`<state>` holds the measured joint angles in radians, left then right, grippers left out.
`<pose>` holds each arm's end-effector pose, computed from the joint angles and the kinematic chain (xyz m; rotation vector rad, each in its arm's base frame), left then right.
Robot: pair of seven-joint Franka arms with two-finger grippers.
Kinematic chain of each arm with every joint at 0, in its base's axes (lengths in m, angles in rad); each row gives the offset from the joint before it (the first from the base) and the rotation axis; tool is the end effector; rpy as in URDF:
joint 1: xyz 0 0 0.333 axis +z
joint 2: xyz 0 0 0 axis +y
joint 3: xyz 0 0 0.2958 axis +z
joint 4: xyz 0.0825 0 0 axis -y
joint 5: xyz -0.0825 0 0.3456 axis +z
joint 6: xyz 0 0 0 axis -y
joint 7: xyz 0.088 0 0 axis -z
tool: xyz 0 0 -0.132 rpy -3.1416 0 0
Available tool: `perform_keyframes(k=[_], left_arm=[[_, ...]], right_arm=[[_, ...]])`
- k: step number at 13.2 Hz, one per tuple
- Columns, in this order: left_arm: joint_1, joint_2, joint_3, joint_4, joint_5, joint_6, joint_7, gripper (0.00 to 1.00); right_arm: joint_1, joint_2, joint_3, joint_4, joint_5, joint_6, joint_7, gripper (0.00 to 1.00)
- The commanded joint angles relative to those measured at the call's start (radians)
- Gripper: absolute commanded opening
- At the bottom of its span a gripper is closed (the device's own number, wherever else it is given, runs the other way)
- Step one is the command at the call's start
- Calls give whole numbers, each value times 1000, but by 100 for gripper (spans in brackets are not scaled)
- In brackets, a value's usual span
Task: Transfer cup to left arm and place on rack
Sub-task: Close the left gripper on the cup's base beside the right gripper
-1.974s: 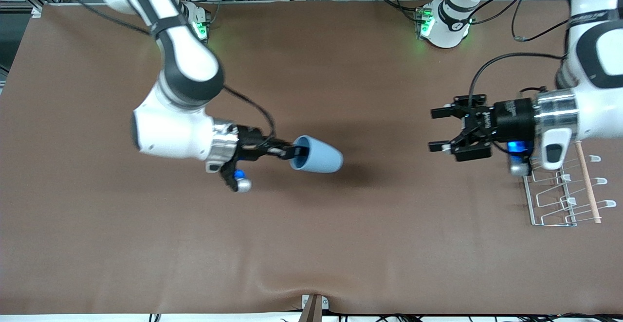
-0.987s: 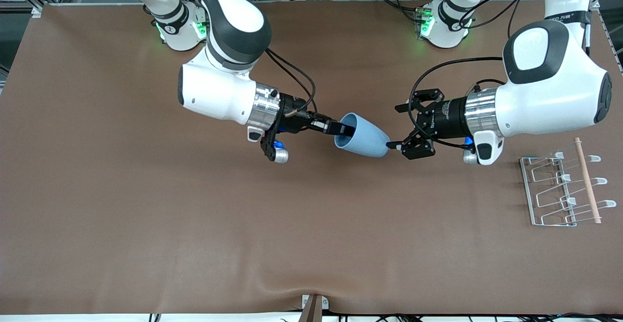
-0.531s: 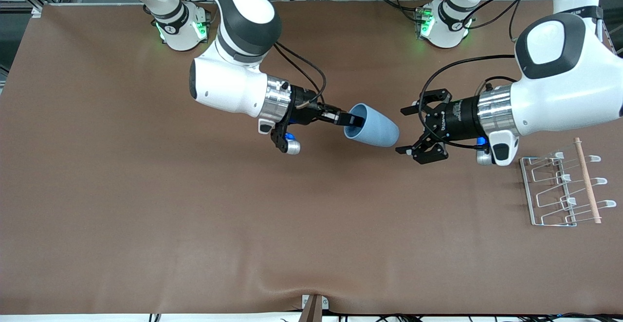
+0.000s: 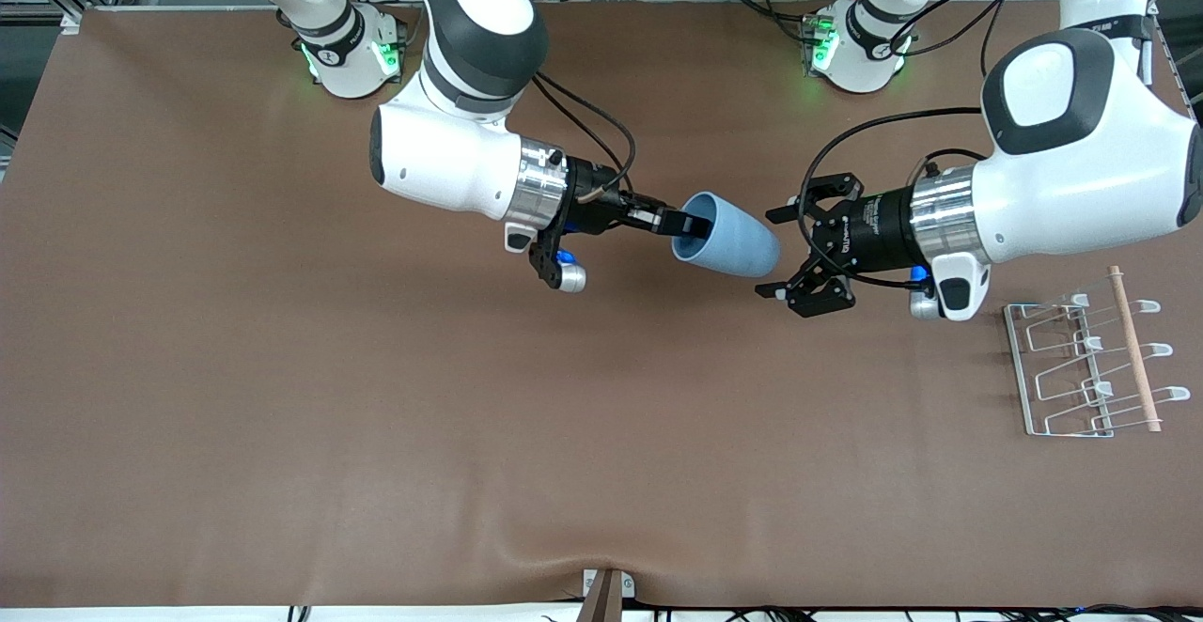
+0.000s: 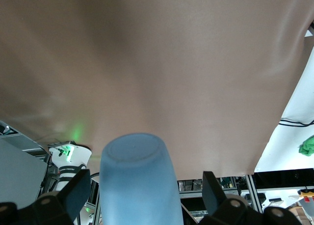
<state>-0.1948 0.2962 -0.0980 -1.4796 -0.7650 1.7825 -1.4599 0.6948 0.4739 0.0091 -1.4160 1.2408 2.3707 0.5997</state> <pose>0.5695 -0.2439 0.5040 1.9823 1.5672 -0.7878 0.5226 0.4778 0.4708 -1.9360 0.6449 0.3518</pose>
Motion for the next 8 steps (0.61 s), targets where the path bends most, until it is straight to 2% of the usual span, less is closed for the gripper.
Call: perform_keyframes(k=[1,4,8], left_arm=[[-14,3,-2,-4,24,18,-16,100],[-28,9,-2,-7,24,18,-11,99],[-26,11,-2,-8,26,15,-7,33]], right_arm=[[29,-14,-12,11,42,12,12,0],[40,-12,-12,12,43,42,12,0],[42,-12,-12,12,43,42,11,0]])
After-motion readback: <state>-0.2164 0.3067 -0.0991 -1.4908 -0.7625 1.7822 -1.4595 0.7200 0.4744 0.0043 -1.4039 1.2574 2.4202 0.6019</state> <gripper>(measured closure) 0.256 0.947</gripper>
